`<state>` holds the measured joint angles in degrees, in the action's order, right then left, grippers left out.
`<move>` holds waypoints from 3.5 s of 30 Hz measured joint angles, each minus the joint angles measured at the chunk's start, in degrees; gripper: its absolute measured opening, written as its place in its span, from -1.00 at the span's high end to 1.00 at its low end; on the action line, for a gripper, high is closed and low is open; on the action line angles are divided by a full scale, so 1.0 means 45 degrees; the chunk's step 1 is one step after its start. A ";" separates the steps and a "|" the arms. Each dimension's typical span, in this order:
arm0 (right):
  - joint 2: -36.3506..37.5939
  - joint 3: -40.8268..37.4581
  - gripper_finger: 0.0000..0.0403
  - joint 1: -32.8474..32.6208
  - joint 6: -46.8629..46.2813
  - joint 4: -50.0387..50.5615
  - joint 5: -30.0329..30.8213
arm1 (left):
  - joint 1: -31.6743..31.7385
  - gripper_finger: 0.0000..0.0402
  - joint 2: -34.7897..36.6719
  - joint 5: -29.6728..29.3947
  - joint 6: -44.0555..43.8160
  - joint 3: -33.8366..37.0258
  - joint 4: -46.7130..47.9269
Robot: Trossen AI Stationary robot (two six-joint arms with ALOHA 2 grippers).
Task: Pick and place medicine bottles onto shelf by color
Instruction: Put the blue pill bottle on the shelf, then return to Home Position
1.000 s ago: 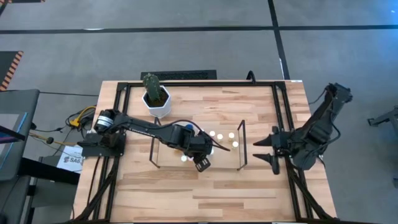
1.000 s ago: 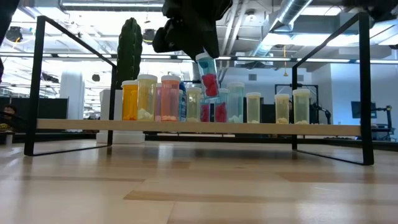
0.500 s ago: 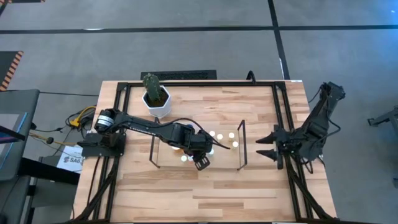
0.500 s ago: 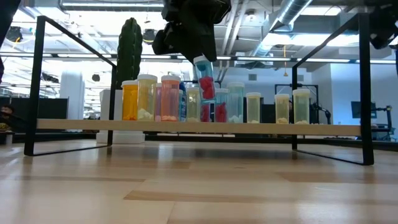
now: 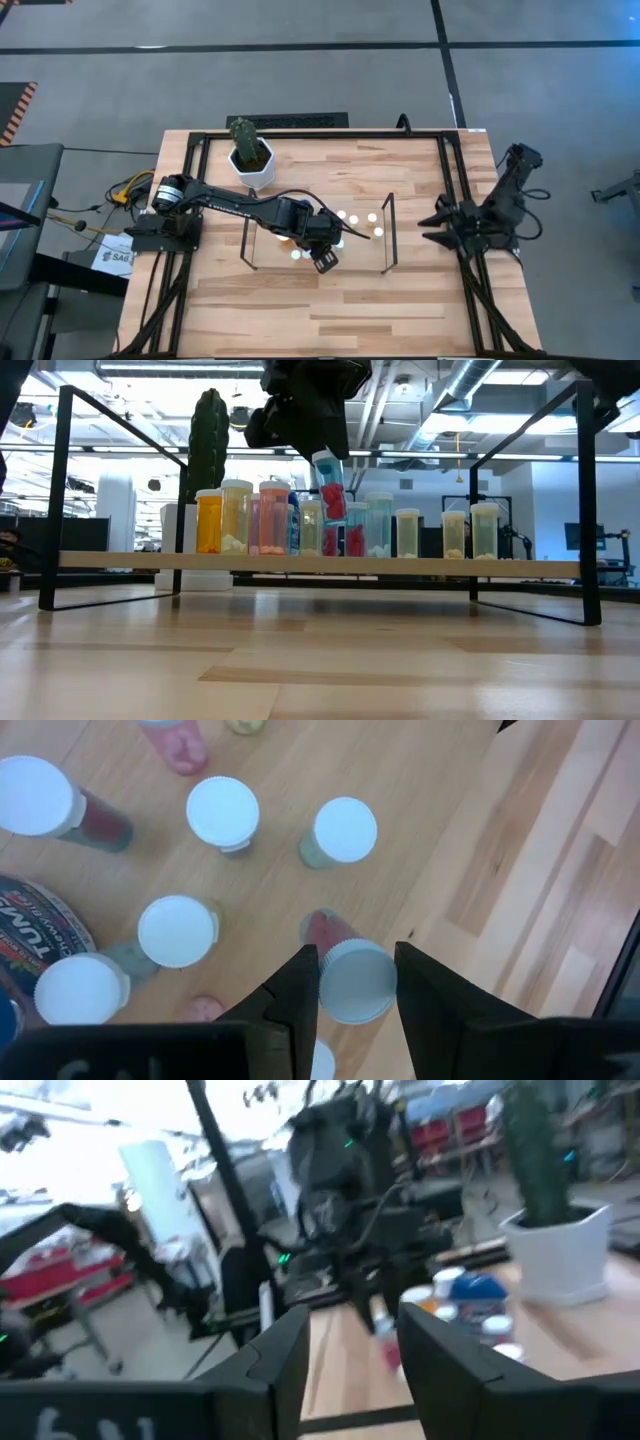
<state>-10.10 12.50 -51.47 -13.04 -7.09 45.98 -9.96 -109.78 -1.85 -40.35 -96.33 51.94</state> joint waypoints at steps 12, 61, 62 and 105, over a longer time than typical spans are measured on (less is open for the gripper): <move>0.2178 -0.2663 0.31 0.3340 -0.1400 -0.0997 -0.1001 | 0.0063 0.53 0.0000 -0.0010 -0.0186 0.0000 -0.0107; 0.2063 -0.2688 0.36 0.5749 -0.3098 0.0518 -0.1880 | 0.0000 0.53 -0.0005 0.0136 0.4253 0.0000 0.0913; 0.2063 -0.2688 0.36 0.5749 -0.3098 0.0518 -0.1880 | 0.0004 0.53 -0.0005 0.0023 0.4440 0.0000 0.0968; 0.2082 -0.2697 0.36 0.5749 -0.3098 0.0465 -0.1880 | 0.0568 0.04 -0.0840 0.1079 0.3829 -0.1328 0.1144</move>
<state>-0.73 0.36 -25.61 -26.98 -4.99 37.52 -7.40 -113.56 3.01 -23.12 -102.31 57.09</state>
